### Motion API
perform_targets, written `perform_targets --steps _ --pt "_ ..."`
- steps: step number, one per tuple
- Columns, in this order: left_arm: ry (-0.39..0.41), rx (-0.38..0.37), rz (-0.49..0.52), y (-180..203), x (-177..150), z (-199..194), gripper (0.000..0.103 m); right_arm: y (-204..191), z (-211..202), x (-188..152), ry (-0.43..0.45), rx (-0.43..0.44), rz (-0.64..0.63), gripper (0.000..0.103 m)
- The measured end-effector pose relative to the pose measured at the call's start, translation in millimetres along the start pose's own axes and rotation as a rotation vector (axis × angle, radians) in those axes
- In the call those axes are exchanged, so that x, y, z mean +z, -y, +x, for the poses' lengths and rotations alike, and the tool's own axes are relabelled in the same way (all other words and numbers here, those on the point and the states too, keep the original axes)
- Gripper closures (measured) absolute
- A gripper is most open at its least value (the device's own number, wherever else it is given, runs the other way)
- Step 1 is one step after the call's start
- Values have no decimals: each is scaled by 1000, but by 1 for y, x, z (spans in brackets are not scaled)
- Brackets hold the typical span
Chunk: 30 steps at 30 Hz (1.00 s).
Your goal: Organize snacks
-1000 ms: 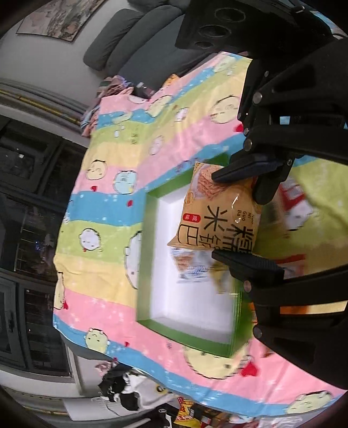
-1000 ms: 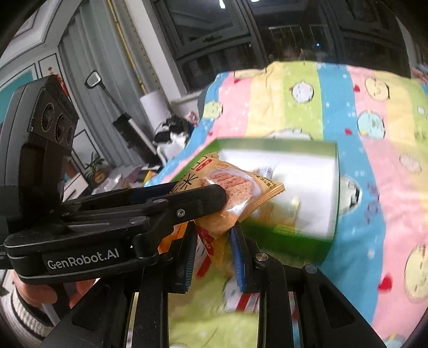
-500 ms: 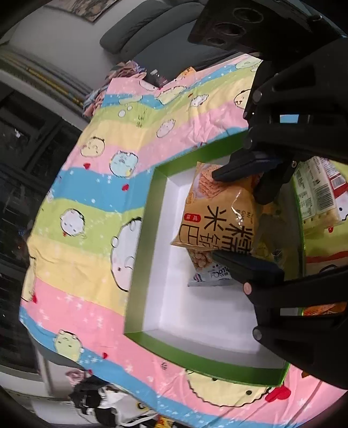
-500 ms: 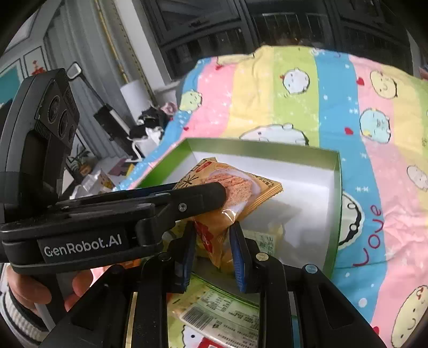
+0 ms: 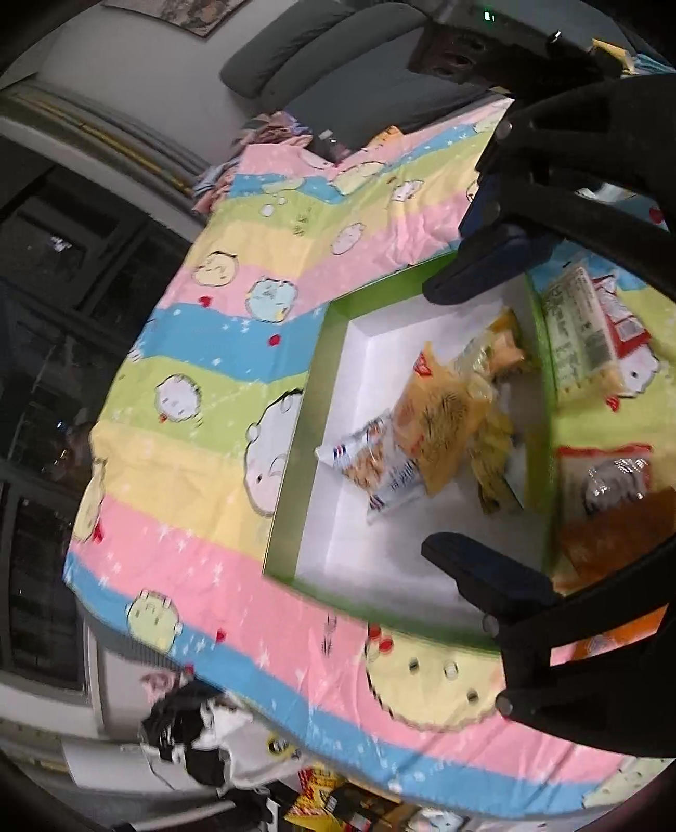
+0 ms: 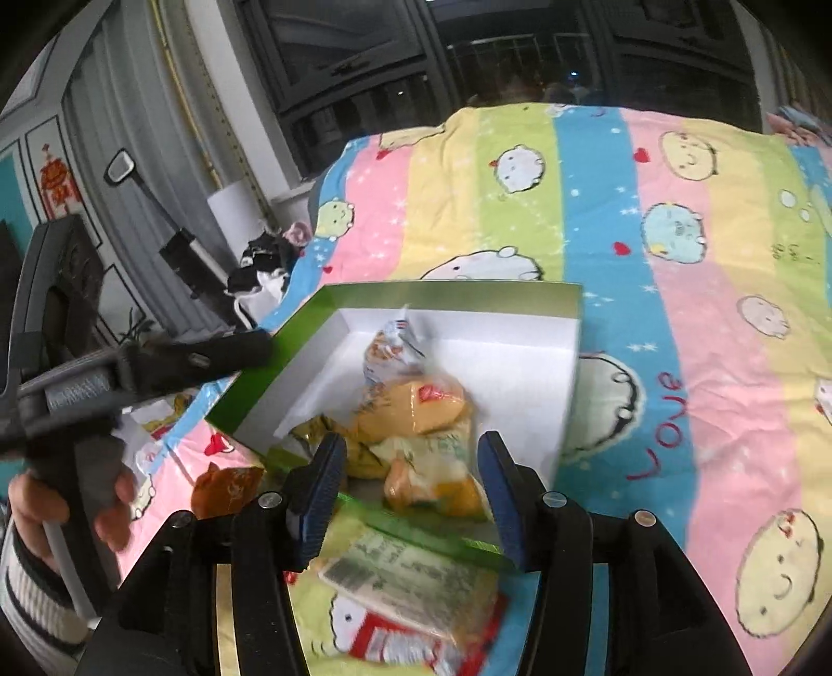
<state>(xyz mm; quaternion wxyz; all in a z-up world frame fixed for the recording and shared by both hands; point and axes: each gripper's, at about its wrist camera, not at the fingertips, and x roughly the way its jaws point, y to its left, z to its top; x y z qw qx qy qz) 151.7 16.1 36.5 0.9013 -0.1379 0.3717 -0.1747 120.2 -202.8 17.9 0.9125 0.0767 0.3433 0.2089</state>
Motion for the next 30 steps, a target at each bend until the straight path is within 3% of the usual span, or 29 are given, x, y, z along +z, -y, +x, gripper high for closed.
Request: perform_targets --steps 6,13,21,30 --pt "22 3 -44 -16 -22 -36 13 14 -26 -21 -1 -20 23 49" --pt "-44 -63 -38 4 -65 -43 13 19 -41 -51 -52 -35 23 49" --pt "-165 -117 -11 30 -100 -15 13 24 -40 -83 -107 12 79 49" --pt "-238 -133 -65 35 -94 37 16 20 -22 -83 -100 7 74 49"
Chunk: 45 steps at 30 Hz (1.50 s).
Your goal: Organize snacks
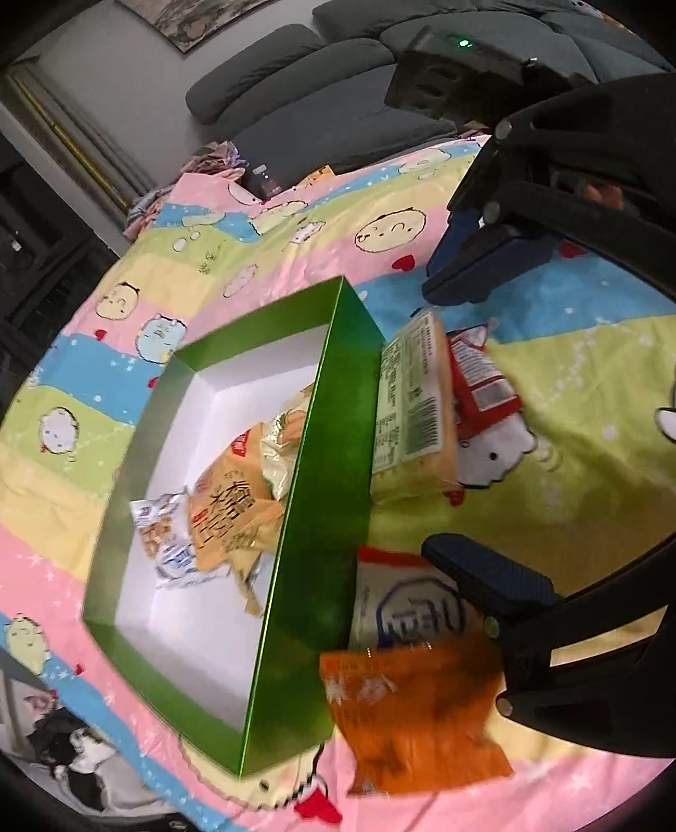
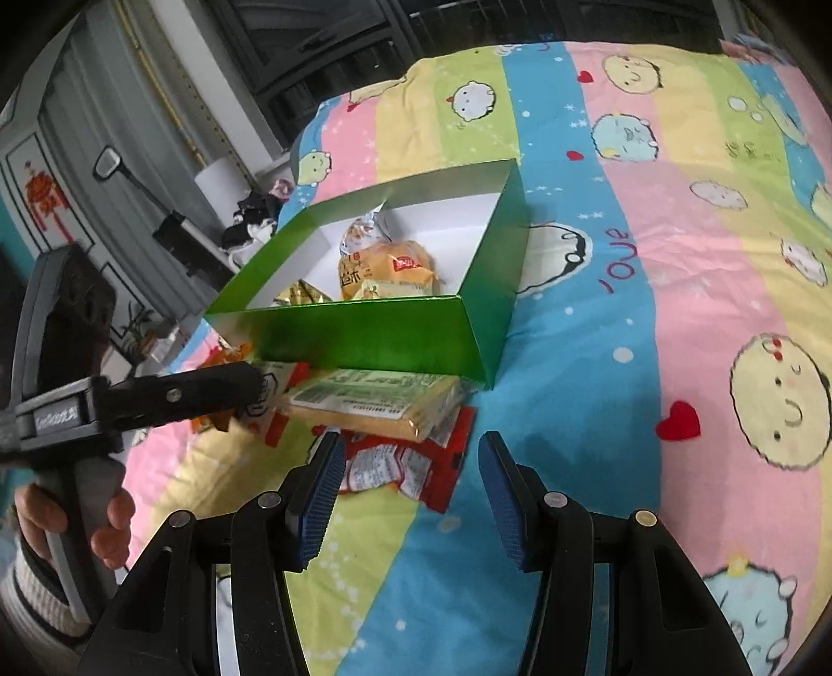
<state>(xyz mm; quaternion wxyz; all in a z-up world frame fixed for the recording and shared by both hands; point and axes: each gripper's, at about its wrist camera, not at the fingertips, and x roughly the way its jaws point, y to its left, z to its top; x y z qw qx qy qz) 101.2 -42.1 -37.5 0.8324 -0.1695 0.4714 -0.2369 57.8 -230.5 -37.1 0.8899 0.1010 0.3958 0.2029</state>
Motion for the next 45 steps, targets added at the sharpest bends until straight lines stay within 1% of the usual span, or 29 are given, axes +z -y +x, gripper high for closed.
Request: perform_targets --steps 4,6,7,9,12,14,19,23,27,33,40,45 --pt "-36 -24 -23 -1 5 17 22 3 13 6 -14 18 -2 49" --pt "-48 -28 -38 -2 7 24 29 4 19 9 -19 33 0 49" --pt "-56 -30 -45 -3 8 28 31 4 22 10 -19 41 -2 49" --pt "-74 -40 -65 -6 9 34 40 4 27 12 -28 63 -10 49" --pt "-88 -34 -86 -12 9 39 45 4 33 12 -33 66 -21 50" --pt "-91 -33 -97 -15 10 40 46 4 35 13 -32 71 -29 52" --pt "-79 -5 -81 -13 8 39 49 0 36 9 -20 56 -65 54" --pt "-63 13 -78 -10 6 33 50 -2 33 5 -3 55 -57 54" --pt "-29 30 -50 -1 4 18 55 -12 23 -1 39 56 -75 54" --pt "24 35 -23 11 0 -9 56 -23 2 -5 99 78 -65 54" --pt "84 17 20 27 6 -34 56 -37 -26 5 169 74 -101 54" --pt "126 9 47 37 17 -46 56 -44 -38 18 219 69 -123 54"
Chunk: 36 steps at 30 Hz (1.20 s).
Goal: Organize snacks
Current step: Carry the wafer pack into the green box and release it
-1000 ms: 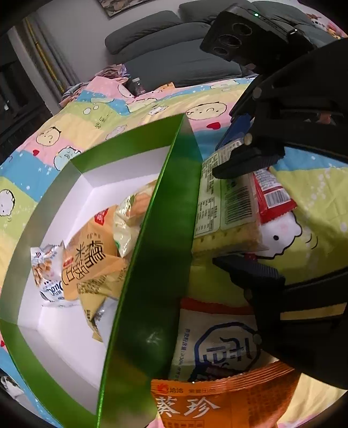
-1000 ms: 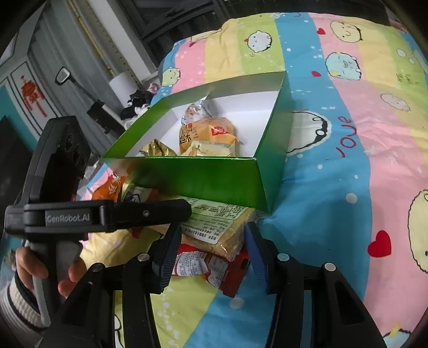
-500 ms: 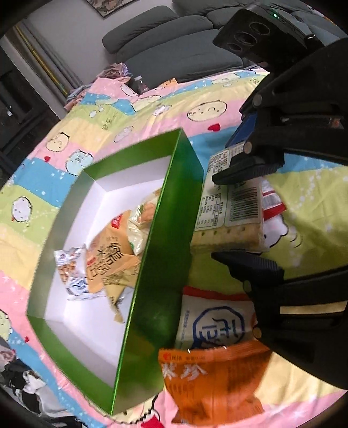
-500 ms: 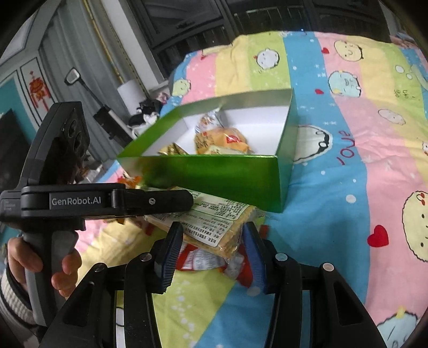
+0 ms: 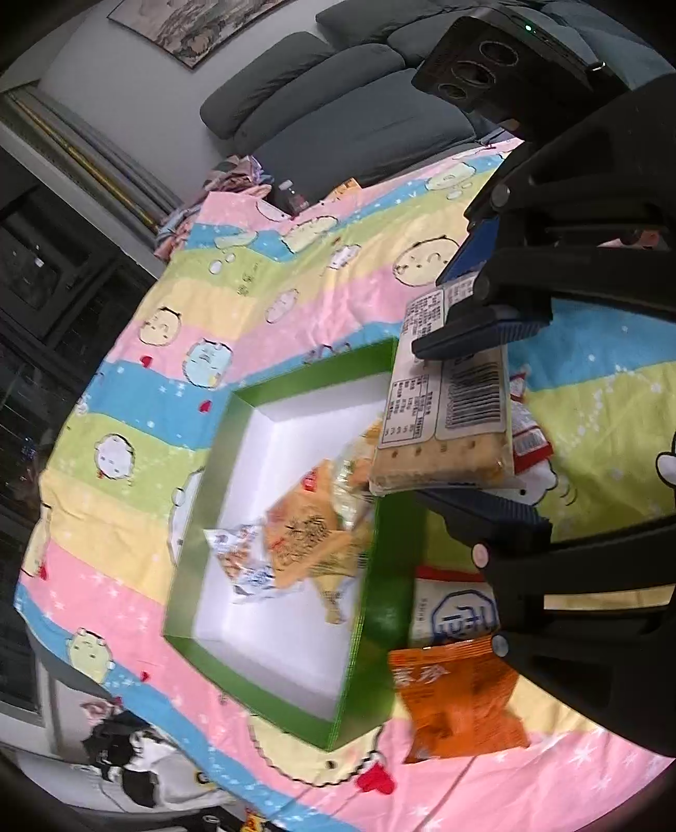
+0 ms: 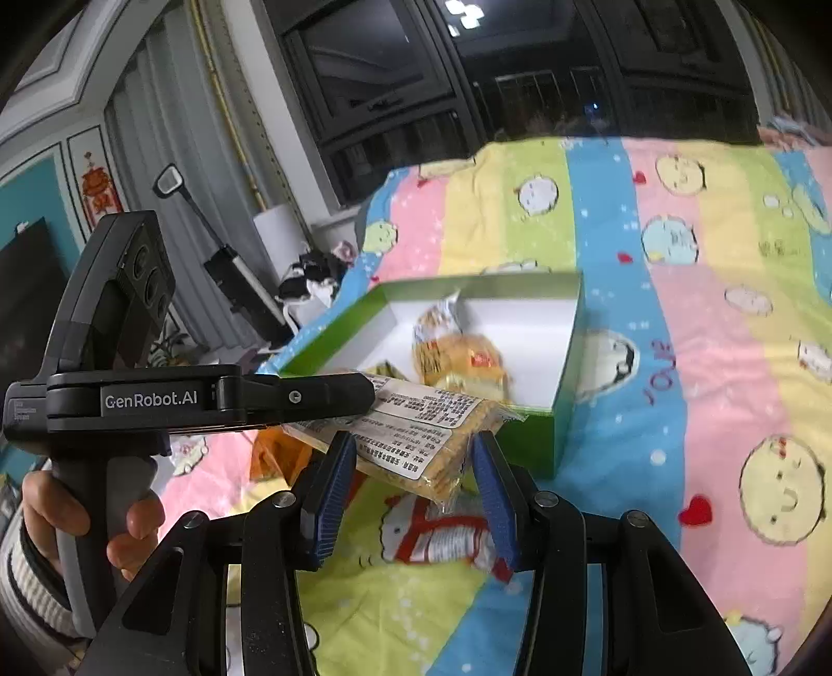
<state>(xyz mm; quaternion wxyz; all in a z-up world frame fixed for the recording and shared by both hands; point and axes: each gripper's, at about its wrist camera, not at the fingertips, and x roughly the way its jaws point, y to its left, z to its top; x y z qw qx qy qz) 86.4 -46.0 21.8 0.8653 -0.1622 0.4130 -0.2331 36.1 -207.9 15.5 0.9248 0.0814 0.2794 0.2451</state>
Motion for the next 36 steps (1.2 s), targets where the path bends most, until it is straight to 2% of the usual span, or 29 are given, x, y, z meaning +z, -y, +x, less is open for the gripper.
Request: perform_targets --steps 11,20,31,33,36 --pt "47 -3 11 -7 40 5 56 6 18 36 42 -3 -39 54" --pt "37 0 -20 -28 69 27 56 19 52 66 40 -4 -34 54" --pt "-39 59 -87 -62 69 64 55 31 102 58 -78 -12 2 54" --pt "-43 72 -96 -65 68 66 42 34 105 56 -90 -31 19 54" --pt "-29 77 -105 -66 70 61 30 36 101 55 -83 -39 30 54"
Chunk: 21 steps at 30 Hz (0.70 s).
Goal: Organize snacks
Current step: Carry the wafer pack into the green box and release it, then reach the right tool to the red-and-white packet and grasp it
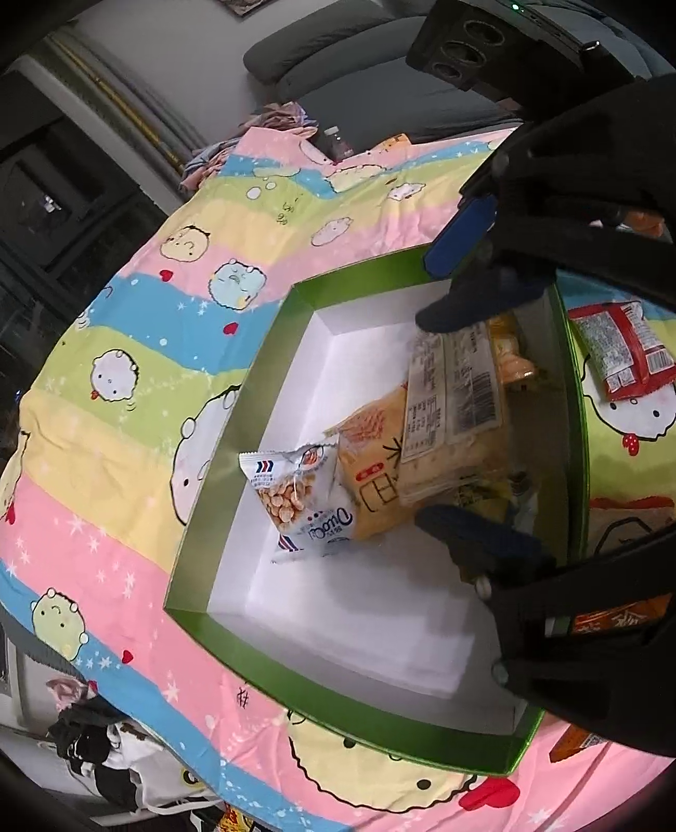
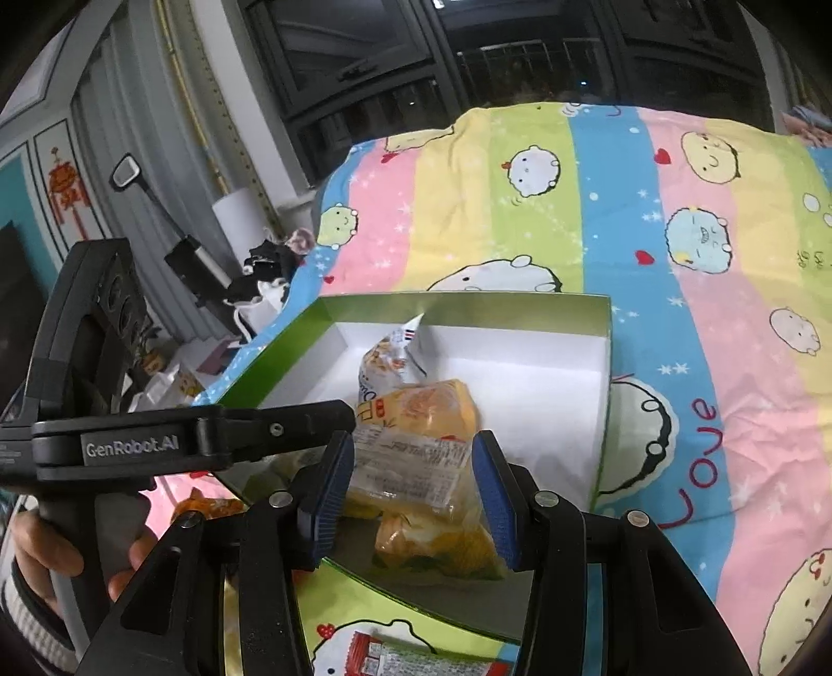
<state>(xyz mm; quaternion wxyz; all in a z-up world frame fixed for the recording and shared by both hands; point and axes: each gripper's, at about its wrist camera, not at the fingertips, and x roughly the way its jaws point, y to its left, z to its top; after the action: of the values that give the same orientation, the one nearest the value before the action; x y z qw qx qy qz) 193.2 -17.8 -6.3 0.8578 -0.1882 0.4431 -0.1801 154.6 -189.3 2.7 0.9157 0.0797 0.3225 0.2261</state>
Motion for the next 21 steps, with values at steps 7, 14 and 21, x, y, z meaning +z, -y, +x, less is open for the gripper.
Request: perform_targets --steps 7,14,21 --pt "64 0 20 3 -5 -33 22 9 -33 -3 51 -4 37 51" --pt "48 -26 52 13 -38 -56 22 19 -56 -31 4 -21 63 50" --pt "-69 -90 18 20 -80 -43 22 28 -63 -68 -63 -8 114 50"
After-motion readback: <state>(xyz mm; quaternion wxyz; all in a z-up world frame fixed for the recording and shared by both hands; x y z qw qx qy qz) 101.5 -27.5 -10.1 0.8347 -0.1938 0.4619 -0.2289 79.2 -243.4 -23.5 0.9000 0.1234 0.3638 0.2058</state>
